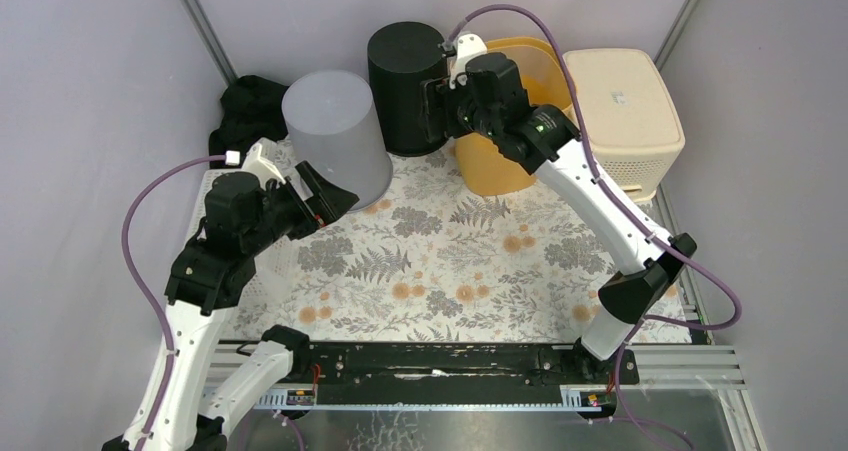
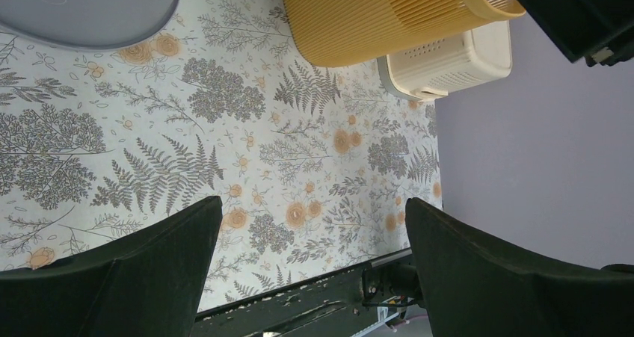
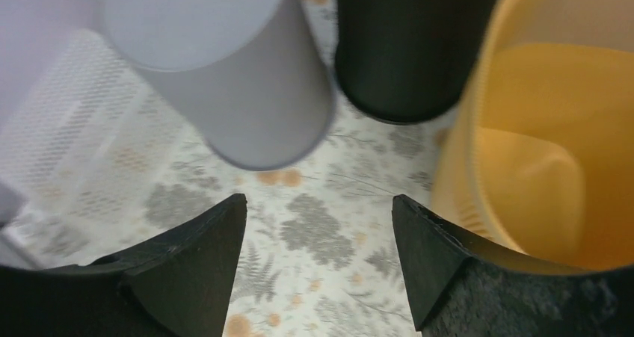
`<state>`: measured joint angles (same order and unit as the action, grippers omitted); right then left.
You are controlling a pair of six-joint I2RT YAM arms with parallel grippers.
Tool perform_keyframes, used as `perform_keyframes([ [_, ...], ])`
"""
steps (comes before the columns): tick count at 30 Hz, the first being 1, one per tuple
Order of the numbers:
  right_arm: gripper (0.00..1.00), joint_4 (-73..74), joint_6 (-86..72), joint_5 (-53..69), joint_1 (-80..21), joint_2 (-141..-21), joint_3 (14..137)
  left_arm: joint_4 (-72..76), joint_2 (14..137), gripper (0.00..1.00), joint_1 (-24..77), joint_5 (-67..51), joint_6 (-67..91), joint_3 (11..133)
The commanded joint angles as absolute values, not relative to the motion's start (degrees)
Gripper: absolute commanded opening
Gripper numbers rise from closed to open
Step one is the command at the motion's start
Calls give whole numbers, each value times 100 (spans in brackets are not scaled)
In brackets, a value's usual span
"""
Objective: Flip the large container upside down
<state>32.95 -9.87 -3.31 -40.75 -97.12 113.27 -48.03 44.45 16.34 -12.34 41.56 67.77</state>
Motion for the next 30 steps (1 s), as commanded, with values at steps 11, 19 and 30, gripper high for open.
perform_keyframes([
  [11, 78, 3395, 522, -2478, -3931, -9865, 11190, -4699, 4422, 100, 1608, -1206, 4035, 6823],
  [19, 69, 4113, 495, -1751, -3508, -10625, 12218, -4764, 4372, 100, 1612, -1178, 4034, 6832],
  [30, 49, 5177, 317, -889, -3296, -11362, 13306, -4803, 4323, 100, 1608, -1195, 4052, 6804],
])
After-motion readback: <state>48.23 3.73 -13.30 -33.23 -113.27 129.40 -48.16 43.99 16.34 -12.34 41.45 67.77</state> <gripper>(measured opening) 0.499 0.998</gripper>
